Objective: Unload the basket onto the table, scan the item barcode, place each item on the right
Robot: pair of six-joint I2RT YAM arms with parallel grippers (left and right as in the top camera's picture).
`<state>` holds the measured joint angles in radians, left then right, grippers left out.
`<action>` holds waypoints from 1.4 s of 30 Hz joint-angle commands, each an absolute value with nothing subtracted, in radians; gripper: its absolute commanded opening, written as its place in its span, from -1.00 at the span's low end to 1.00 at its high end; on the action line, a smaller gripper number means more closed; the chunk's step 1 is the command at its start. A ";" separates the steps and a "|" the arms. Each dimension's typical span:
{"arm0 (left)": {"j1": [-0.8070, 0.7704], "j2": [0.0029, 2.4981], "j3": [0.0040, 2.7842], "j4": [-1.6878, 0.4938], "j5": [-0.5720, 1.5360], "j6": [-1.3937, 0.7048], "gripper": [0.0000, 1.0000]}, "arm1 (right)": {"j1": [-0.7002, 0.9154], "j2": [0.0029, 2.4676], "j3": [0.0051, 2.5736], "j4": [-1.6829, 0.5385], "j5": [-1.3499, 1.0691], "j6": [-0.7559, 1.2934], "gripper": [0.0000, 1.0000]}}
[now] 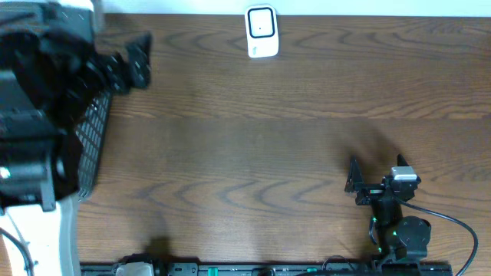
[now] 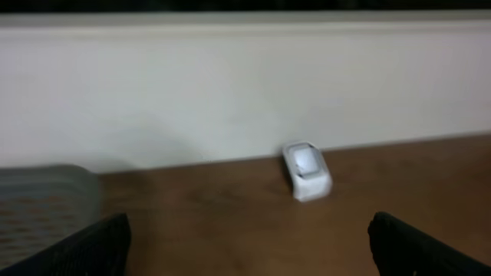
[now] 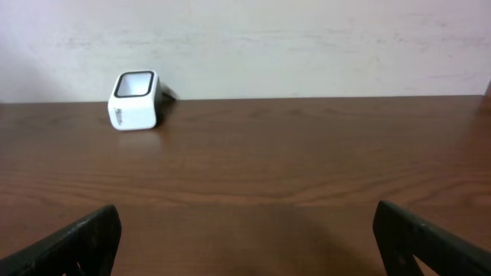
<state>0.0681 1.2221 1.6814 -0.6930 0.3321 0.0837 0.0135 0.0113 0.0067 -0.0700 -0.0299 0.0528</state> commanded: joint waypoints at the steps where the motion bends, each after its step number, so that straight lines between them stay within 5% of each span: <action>1: 0.186 1.315 1.797 -0.699 0.301 0.112 0.95 | 0.022 0.007 0.006 -0.075 -0.036 0.066 0.99; 14: 0.596 1.449 1.819 -0.720 0.302 0.160 0.95 | 0.022 0.007 0.006 -0.075 -0.036 0.066 0.98; 26: 0.639 1.535 1.823 -0.737 0.038 0.434 0.95 | 0.022 0.007 0.006 -0.075 -0.036 0.067 0.99; 42: 0.690 1.679 1.825 -0.770 -0.006 0.440 0.95 | 0.022 0.007 0.006 -0.075 -0.036 0.066 0.98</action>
<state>0.6849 1.6871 1.8034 -0.7742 0.0109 0.4240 0.0135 0.0113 0.0067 -0.0704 -0.0299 0.0528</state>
